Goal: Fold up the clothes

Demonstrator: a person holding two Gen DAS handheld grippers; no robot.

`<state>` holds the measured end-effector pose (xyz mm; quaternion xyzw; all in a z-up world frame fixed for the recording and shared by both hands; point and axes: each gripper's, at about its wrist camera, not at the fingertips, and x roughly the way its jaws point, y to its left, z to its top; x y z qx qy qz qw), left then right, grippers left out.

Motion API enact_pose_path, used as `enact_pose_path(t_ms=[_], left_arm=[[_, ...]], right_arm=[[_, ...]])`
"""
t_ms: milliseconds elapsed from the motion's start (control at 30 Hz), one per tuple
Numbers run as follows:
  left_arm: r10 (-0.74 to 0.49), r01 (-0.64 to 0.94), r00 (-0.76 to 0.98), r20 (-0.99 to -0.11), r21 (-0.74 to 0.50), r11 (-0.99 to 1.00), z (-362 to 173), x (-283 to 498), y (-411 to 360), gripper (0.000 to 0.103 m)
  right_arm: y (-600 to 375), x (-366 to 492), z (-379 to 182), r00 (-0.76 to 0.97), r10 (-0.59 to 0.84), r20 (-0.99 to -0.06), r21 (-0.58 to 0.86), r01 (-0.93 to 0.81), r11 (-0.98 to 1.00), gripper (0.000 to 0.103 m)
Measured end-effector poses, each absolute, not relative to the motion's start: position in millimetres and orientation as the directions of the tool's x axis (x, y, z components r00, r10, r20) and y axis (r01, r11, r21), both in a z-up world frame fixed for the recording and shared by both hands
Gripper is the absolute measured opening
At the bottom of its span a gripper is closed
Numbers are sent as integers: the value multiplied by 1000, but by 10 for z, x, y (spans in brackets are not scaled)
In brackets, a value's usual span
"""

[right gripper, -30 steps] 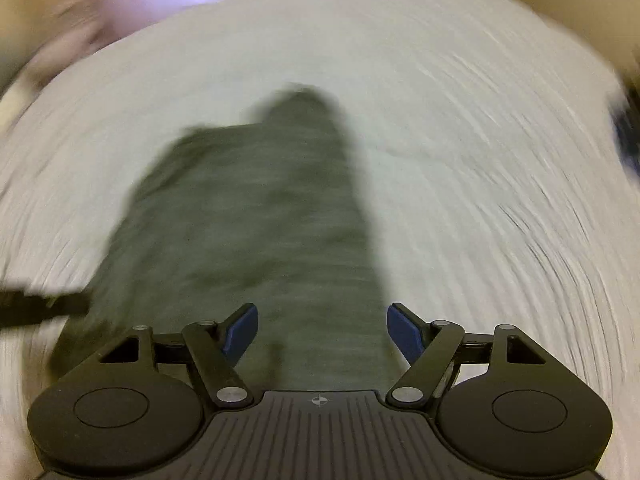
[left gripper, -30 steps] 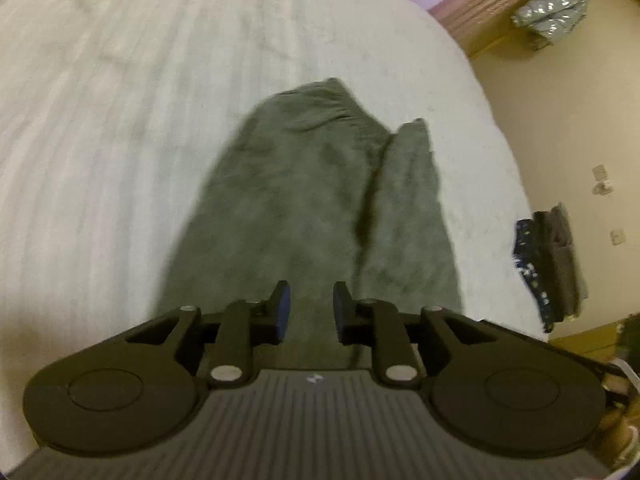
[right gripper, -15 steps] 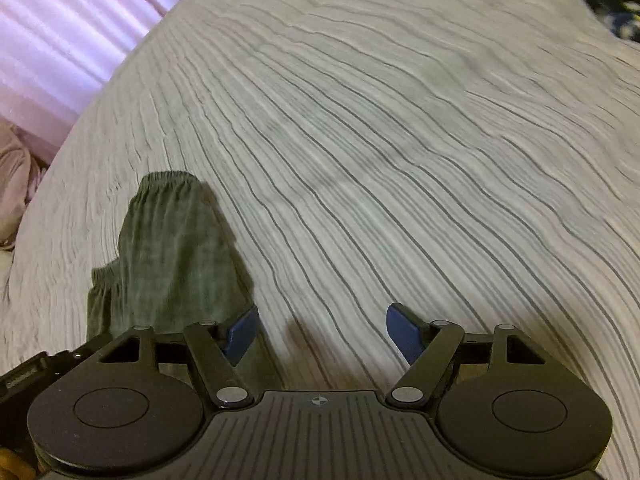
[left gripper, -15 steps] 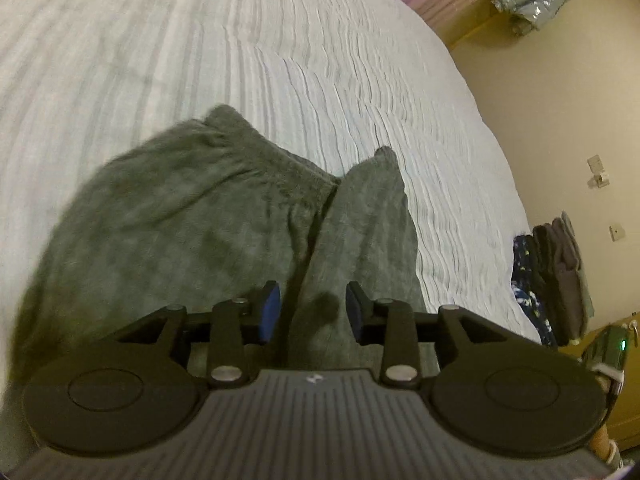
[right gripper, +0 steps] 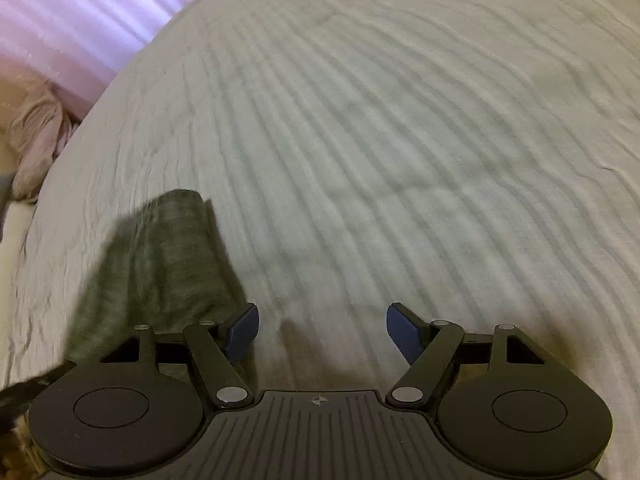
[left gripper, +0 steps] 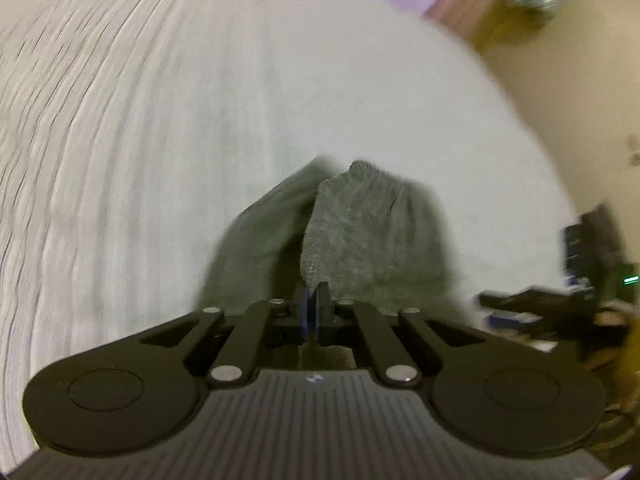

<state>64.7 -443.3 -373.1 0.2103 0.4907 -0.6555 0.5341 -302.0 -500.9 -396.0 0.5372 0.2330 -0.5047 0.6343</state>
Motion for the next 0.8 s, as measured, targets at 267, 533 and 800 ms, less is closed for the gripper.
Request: enact_pose_path(t_ms=[267, 533, 800], left_arm=[[-525, 826, -448, -724, -559, 67, -3913, 789, -4736, 30], [-551, 886, -415, -723, -460, -64, -3729, 651, -4783, 0], [-580, 929, -329, -745, -364, -59, -3636, 793, -4708, 0]], right_arm=[[-5068, -2798, -3961, 379, -403, -833, 424, 905, -25, 75], [-5280, -2615, -3992, 397, -413, -820, 434, 901, 4, 75], [-5369, -2244, -4035, 404, -405, -820, 405, 910, 89, 75]])
